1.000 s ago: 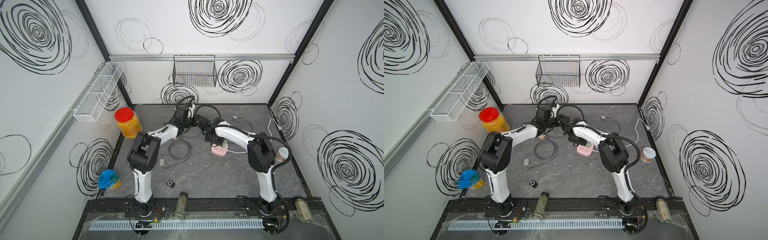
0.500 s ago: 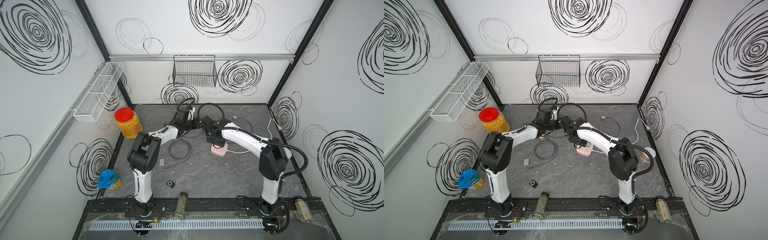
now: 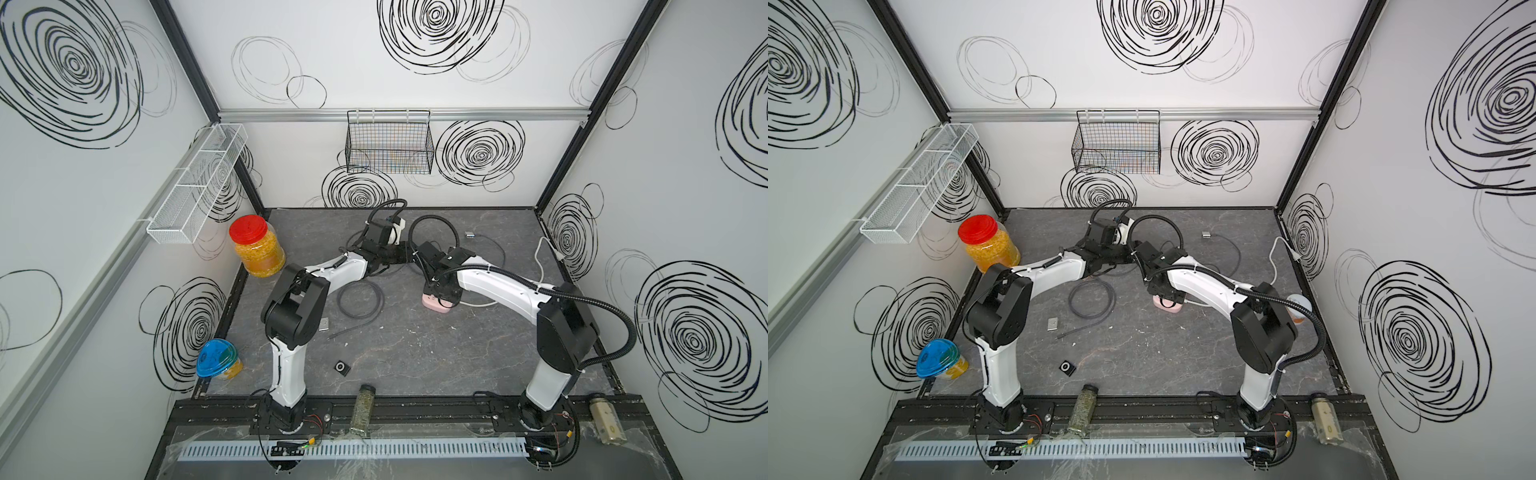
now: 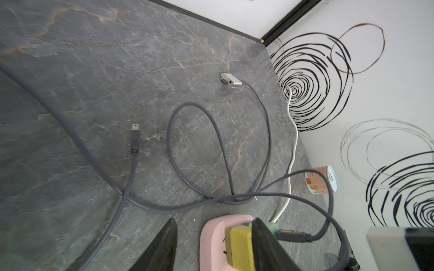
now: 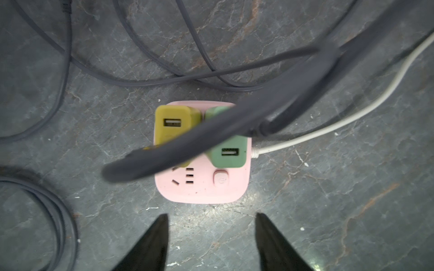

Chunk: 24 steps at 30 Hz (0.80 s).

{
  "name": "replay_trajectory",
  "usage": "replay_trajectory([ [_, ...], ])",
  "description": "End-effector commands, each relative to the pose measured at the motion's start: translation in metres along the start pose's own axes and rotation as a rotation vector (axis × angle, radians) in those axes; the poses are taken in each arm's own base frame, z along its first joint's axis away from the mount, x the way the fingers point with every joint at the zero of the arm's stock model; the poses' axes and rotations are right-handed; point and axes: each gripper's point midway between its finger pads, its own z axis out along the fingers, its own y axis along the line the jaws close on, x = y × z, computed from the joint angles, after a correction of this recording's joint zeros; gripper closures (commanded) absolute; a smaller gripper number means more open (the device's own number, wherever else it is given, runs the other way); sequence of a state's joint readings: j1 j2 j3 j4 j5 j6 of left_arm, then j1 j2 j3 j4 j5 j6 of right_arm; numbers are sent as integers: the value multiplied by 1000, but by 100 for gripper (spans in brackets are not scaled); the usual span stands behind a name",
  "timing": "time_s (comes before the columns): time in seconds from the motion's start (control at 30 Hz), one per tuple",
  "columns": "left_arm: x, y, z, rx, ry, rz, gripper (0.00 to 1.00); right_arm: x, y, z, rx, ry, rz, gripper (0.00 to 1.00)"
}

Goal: Charge mp3
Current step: Insert the plug into the socket, then adjust the plug at the socket.

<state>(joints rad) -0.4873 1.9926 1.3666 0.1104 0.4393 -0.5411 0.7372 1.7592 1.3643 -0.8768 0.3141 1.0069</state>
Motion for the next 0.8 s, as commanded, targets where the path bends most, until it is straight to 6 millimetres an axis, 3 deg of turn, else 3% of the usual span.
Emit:
replay_trajectory([
  [0.0, 3, 1, 11, -10, 15, 24, 46, -18, 4, -5, -98, -39, 22, 48],
  [0.23, 7, 6, 18, -26, 30, 7, 46, -27, 6, -6, -120, -60, -22, 44],
  [0.37, 11, 4, 26, -23, 47, 4, 46, -31, 8, -3, -129, -59, -46, 59],
  [0.5, 15, 3, 31, -25, 64, 6, 46, -31, 10, 4, -137, -46, -56, 66],
  [0.77, 16, -2, 38, -19, 80, 10, 46, -31, 7, 16, -142, -31, -60, 70],
])
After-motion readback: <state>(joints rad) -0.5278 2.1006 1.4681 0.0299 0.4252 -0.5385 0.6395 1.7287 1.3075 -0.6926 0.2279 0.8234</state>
